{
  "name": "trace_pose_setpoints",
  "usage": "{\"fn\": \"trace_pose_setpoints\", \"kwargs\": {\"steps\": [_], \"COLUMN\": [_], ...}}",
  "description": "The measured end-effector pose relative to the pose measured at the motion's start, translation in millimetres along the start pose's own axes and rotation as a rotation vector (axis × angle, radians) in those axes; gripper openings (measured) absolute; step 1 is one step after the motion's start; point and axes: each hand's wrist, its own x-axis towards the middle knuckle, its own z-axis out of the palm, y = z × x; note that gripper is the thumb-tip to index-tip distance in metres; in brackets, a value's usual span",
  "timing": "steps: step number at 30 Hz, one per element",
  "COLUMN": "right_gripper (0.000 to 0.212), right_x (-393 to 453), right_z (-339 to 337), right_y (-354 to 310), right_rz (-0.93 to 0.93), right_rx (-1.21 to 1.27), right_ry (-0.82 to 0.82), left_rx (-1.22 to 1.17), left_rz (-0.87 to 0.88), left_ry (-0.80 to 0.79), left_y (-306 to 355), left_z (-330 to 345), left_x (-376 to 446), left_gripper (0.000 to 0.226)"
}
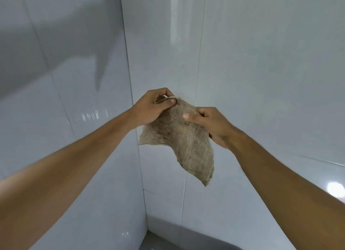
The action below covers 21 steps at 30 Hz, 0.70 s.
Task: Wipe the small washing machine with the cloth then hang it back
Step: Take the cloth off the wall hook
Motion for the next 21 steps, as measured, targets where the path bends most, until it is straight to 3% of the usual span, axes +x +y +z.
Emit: {"fn": "trace_pose_setpoints", "kwargs": {"steps": [6, 9, 11, 14, 16, 19, 21], "right_gripper": [0.029, 0.030, 0.030, 0.030, 0.029, 0.027, 0.026], "right_x": [-73, -109, -135, -173, -196, -233, -256], "right_z": [-7, -14, -23, -42, -56, -79, -96], "right_y": [-15, -17, -14, -3, 7, 25, 40], "right_rz": [-0.006, -0.004, 0.010, 0.014, 0.026, 0.074, 0.104], "right_rx": [0.048, 0.055, 0.091, 0.171, 0.222, 0.249, 0.266], "right_ry": [0.010, -0.043, -0.040, -0.007, 0.051, 0.169, 0.248], "left_rx": [-0.446, -0.787, -1.046, -1.345, -1.559, -1.768, -1.797], "left_rz": [-0.310, -0.541, -0.606, -0.606, -0.544, -0.502, -0.497], "left_ry": [-0.137, -0.224, -0.222, -0.239, -0.297, -0.216, -0.114], "left_y": [27, 30, 27, 27, 35, 54, 72], "left_z": [50, 91, 126, 187, 226, 272, 294], "left_x": [-72, -109, -138, -183, -210, -244, -257], "left_gripper": [0.024, 0.054, 0.083, 0.117, 0.128, 0.131, 0.120]}}
